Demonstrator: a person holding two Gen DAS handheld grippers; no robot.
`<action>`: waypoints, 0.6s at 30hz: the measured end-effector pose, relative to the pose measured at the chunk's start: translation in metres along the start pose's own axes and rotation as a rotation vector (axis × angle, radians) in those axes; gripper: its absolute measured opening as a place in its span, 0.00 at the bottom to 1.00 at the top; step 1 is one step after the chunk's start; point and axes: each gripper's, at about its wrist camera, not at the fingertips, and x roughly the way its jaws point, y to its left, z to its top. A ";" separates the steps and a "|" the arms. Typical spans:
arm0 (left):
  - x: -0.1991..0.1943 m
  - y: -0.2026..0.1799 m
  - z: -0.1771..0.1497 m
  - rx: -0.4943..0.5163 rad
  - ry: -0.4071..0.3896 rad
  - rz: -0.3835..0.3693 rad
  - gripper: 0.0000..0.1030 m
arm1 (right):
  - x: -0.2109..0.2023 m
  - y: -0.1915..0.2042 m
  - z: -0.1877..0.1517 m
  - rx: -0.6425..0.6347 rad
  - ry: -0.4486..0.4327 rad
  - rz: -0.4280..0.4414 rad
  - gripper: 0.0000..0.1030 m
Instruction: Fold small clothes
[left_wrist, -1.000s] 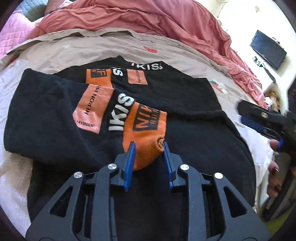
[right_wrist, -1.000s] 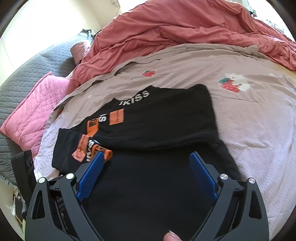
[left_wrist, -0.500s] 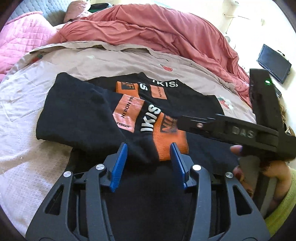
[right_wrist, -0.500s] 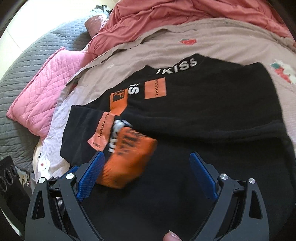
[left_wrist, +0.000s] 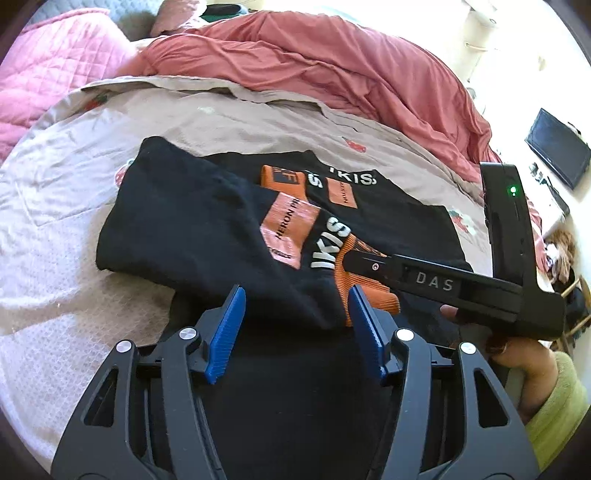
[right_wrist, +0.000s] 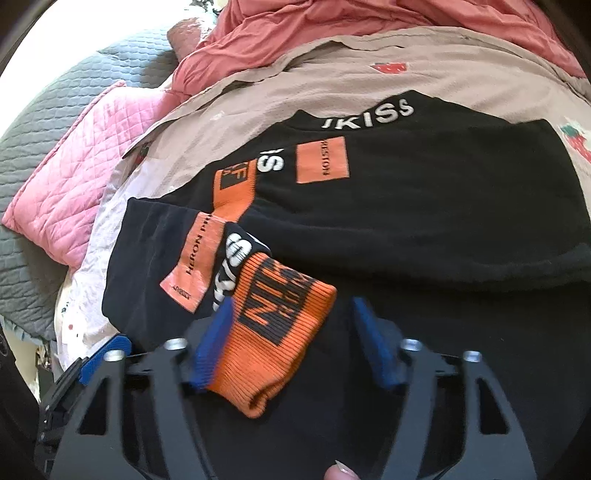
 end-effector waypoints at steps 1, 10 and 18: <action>0.000 0.001 0.000 -0.003 -0.002 0.000 0.48 | 0.001 0.001 0.001 -0.007 -0.004 0.002 0.45; -0.007 0.008 0.001 -0.035 -0.039 0.025 0.52 | -0.023 0.018 0.010 -0.123 -0.075 0.061 0.10; -0.025 0.022 0.019 -0.071 -0.089 0.076 0.55 | -0.080 0.023 0.044 -0.265 -0.225 -0.010 0.10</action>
